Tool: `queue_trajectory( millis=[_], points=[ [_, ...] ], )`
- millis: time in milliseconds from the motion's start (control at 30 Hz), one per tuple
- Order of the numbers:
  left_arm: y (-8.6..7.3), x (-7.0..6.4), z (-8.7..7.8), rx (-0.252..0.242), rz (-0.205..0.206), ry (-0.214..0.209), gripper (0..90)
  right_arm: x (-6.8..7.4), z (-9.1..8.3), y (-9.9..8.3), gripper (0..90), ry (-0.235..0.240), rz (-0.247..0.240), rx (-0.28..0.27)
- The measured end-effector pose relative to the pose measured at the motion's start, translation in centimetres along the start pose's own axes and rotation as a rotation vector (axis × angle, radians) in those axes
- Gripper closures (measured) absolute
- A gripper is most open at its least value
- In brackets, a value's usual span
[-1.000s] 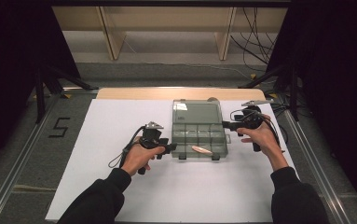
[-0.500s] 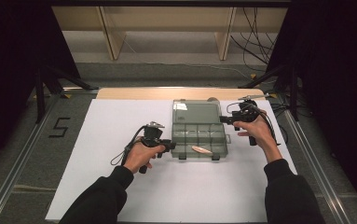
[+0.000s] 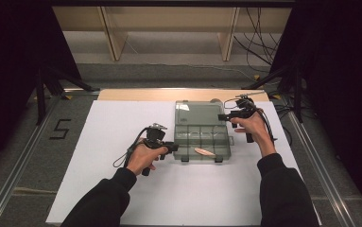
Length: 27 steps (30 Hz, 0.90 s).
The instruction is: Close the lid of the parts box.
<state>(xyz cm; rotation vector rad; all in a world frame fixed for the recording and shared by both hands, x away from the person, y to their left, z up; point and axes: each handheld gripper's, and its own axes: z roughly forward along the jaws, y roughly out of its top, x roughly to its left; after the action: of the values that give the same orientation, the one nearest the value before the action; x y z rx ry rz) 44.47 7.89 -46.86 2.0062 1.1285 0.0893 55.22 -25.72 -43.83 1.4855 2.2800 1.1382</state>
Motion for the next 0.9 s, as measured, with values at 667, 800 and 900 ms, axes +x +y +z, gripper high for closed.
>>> queue_trajectory(
  millis=[667, 800, 900],
  points=[
    [0.0, 0.0, 0.0, -0.002, -0.009, 0.001, 69.4, -0.8, 2.6, -0.4, 31.0, 0.001, 0.062, 0.055],
    [-0.1, -0.1, 0.1, -0.008, -0.020, 0.003, 69.4, -1.1, 3.0, -0.6, 32.3, 0.039, 0.053, 0.047],
    [-0.1, 0.0, 0.0, -0.004, -0.016, 0.000, 69.4, -0.9, 3.2, -0.6, 33.7, 0.010, 0.082, 0.054]
  ],
)
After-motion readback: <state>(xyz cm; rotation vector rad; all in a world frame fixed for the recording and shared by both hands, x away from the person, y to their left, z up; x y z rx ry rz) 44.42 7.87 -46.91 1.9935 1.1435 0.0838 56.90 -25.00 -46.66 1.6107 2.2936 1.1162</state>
